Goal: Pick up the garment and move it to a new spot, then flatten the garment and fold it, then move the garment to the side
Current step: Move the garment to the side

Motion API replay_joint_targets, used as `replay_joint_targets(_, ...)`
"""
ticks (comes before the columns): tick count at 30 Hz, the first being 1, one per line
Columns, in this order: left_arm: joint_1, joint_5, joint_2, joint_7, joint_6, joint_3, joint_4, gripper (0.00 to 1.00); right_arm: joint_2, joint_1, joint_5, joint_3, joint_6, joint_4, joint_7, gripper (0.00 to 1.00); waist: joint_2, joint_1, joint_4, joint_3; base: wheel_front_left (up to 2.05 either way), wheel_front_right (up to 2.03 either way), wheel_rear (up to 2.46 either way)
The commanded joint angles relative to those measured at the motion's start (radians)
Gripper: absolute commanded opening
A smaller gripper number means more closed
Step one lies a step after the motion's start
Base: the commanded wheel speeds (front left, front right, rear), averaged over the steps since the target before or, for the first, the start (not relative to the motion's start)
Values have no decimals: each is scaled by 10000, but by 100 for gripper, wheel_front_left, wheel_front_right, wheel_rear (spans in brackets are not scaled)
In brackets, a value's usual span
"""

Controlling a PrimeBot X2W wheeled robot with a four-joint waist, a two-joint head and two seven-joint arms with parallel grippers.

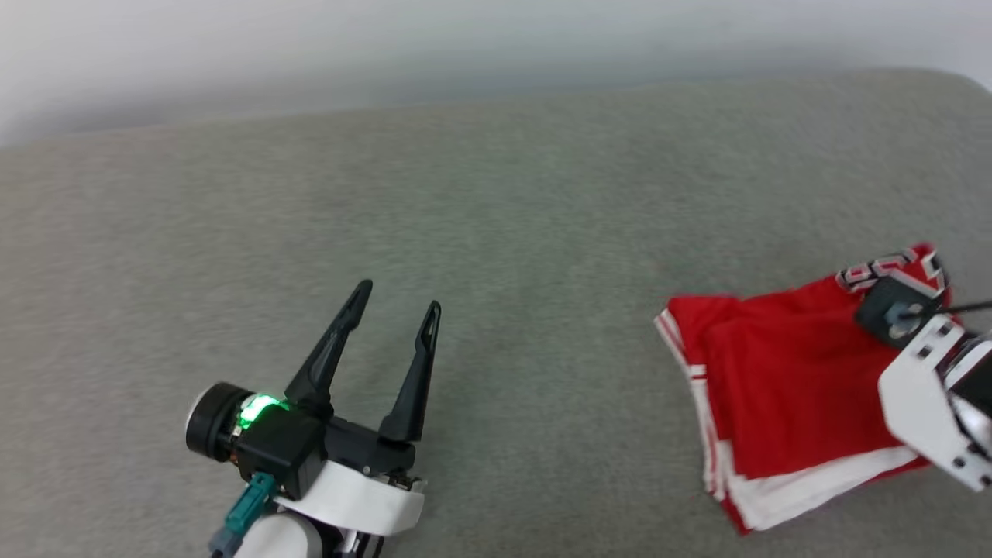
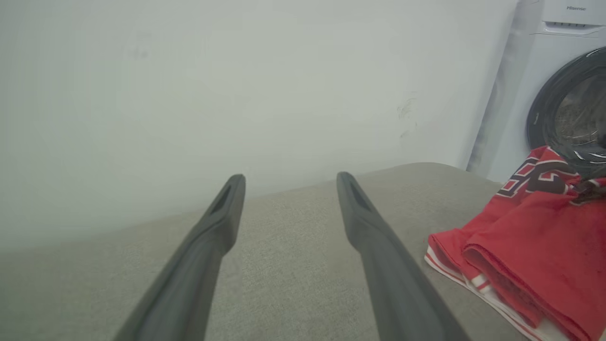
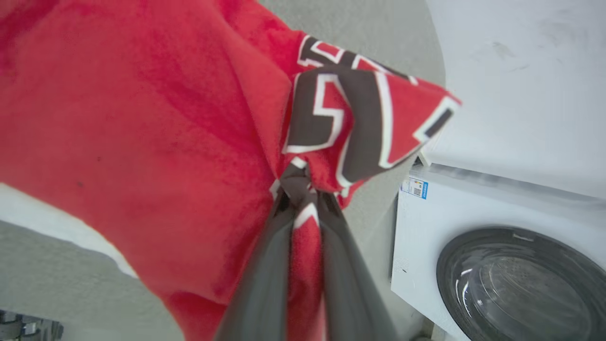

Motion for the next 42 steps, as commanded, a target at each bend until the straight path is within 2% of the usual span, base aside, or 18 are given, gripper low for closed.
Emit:
replay_joint_targets(1, -234, 73, 129, -20, -11, -5, -59, 100, -167, -413, 20, -3, -13, 76, -112, 0, -1, -1, -947, 778, 0, 0, 0)
replay_joint_targets(6, -763, 125, 532, -21, -11, -153, -212, 100, -529, -1044, 48, -350, -16, 844, -856, 0, -1, -1, -1742, 1670, 0, 0, 0)
replay_joint_targets(13, -1614, 79, 1092, -21, -11, -518, -166, 100, -428, -1479, -450, -1708, -16, 2819, -2754, 0, -1, -1, -2229, 2974, 0, 0, 0)
replay_joint_targets(18, -2112, 88, 1378, -21, -11, -739, -217, 100, -564, -1401, -898, -2747, -16, 4243, -4105, 0, -1, -1, -2097, 3653, 0, 0, 0)
replay_joint_targets(23, -2451, 160, 1470, -21, -11, -781, -420, 100, -758, -1124, -1038, -3790, -16, 5329, -4902, 0, -1, -1, -1884, 4208, 0, 0, 0)
replay_joint_targets(27, -2602, 196, 1426, -21, -11, -799, -577, 100, -542, -1023, -1282, -4694, -16, 5886, -5391, 0, -1, -1, -1757, 4493, 0, 0, 0)
replay_joint_targets(31, -2573, 208, 1363, -12, -11, -738, -504, 100, -139, -926, -1542, -5135, -16, 6040, -5546, 0, -1, -1, -1677, 4507, 0, 0, 0)
replay_joint_targets(32, -2546, 210, 1341, -11, -11, -732, -471, 100, -50, -986, -1652, -5268, -17, 5988, -5563, 8, -1, -1, -1673, 4464, 0, 0, 0)
replay_joint_targets(33, -2513, 207, 1315, -12, -11, -736, -436, 100, 43, -1008, -1775, -5378, -17, 5971, -5534, 85, -1, -1, -1666, 4395, 0, 0, 0)
replay_joint_targets(34, -2473, 204, 1280, -12, -11, -735, -407, 100, 135, -983, -1903, -5438, -16, 5943, -5467, 100, -1, -1, -1654, 4299, 0, 0, 0)
replay_joint_targets(42, -1944, 2, 640, -21, 3, -338, -145, 100, 638, -711, -2295, -6241, -16, 5075, -5508, 100, -1, -1, -1341, 2671, 0, 0, 0)
